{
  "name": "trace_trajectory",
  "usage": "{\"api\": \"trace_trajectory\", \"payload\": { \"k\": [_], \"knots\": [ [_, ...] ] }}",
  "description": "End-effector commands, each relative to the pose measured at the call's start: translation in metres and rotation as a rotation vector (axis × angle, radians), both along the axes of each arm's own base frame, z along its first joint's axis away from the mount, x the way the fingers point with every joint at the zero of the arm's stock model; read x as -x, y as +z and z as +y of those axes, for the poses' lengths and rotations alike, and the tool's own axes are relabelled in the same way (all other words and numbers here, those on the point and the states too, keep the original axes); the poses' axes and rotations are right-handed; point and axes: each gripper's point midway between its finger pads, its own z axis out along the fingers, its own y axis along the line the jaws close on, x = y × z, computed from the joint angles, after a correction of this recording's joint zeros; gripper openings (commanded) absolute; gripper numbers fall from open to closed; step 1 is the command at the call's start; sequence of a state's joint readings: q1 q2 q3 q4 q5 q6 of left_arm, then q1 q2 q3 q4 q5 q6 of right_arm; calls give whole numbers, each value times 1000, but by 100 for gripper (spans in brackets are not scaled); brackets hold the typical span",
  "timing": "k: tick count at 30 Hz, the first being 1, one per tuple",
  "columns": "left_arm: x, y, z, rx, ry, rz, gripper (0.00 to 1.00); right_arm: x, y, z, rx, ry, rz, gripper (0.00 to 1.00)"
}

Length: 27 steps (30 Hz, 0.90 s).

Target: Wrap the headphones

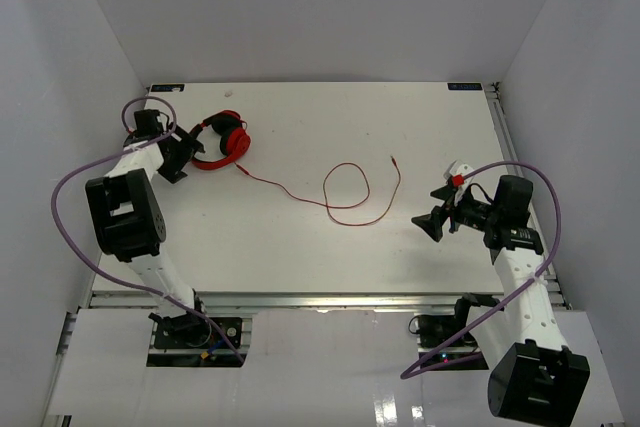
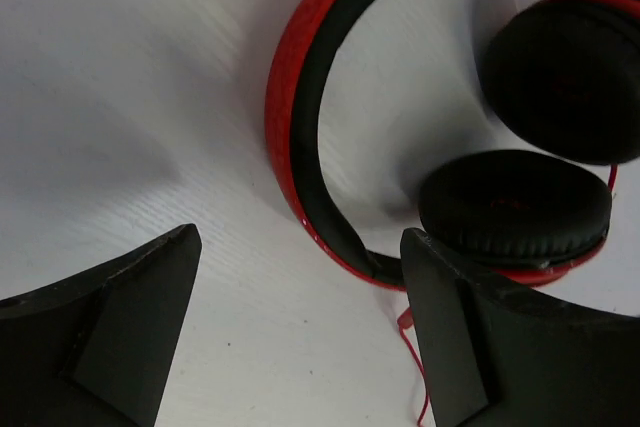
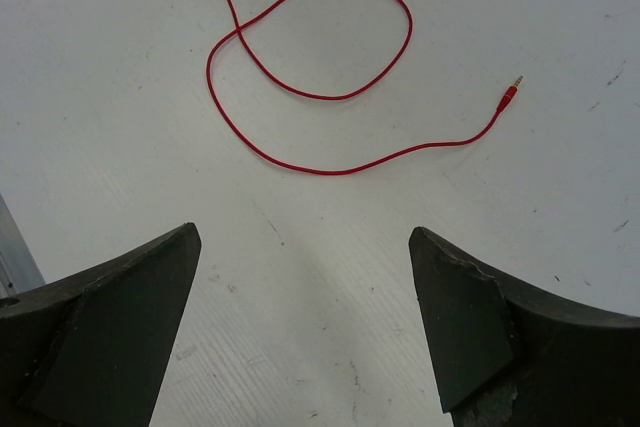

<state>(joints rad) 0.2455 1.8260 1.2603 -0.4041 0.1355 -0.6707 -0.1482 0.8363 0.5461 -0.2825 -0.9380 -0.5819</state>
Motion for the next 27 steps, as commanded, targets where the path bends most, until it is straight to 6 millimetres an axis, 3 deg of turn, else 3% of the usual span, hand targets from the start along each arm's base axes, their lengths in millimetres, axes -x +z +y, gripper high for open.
{"api": "trace_trajectory", "payload": {
  "k": [1, 3, 4, 8, 11, 15, 22, 27],
  "knots": [
    [-23, -7, 24, -91, 16, 76, 91, 0, 7, 3, -7, 23, -32, 91],
    [-37, -3, 30, -112, -2, 81, 91, 0, 8, 3, -7, 23, -32, 91],
    [-40, -12, 30, -114, -18, 100, 87, 0, 7, 3, -7, 22, -32, 91],
    [-56, -17, 35, -143, -70, 105, 81, -3, 3, 2, -3, 13, -13, 91],
    [-56, -37, 35, -148, -94, 150, 74, -4, 0, 0, 4, 4, -2, 91],
    [-52, -48, 31, -173, -141, 178, 64, -6, -2, -1, 5, -3, 6, 91],
    [-46, -57, 7, -190, -206, 199, 41, -8, -6, -3, 11, -15, 17, 91],
    [-39, -53, -7, -182, -225, 173, 22, -8, -7, -5, 25, -21, 12, 91]
  ]
}}
